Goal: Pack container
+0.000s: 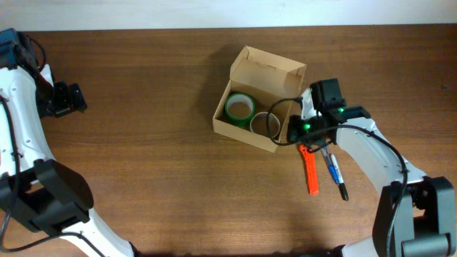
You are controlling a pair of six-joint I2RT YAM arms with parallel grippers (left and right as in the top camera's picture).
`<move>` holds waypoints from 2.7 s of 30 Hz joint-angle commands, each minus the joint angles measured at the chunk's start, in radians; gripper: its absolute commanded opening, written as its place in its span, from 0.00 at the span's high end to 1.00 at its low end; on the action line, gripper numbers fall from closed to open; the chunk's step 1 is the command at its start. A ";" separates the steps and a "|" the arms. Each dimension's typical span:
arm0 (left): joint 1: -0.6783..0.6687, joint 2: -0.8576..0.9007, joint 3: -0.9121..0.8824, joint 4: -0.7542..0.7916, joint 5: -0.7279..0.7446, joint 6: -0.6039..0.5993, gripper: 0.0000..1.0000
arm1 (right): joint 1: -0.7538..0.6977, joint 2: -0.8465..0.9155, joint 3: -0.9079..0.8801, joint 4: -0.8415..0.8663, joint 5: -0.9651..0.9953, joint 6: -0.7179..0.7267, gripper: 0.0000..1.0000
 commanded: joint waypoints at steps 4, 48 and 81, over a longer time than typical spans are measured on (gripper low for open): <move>0.005 0.005 -0.007 0.003 0.007 0.012 0.00 | -0.056 0.011 0.017 -0.149 0.052 -0.103 0.96; 0.005 0.005 -0.007 0.002 0.007 0.012 0.00 | 0.122 -0.092 -0.070 -0.357 0.323 -0.145 0.68; 0.005 0.005 -0.007 0.002 0.007 0.012 0.00 | 0.036 -0.059 -0.159 -0.128 0.347 -0.148 0.55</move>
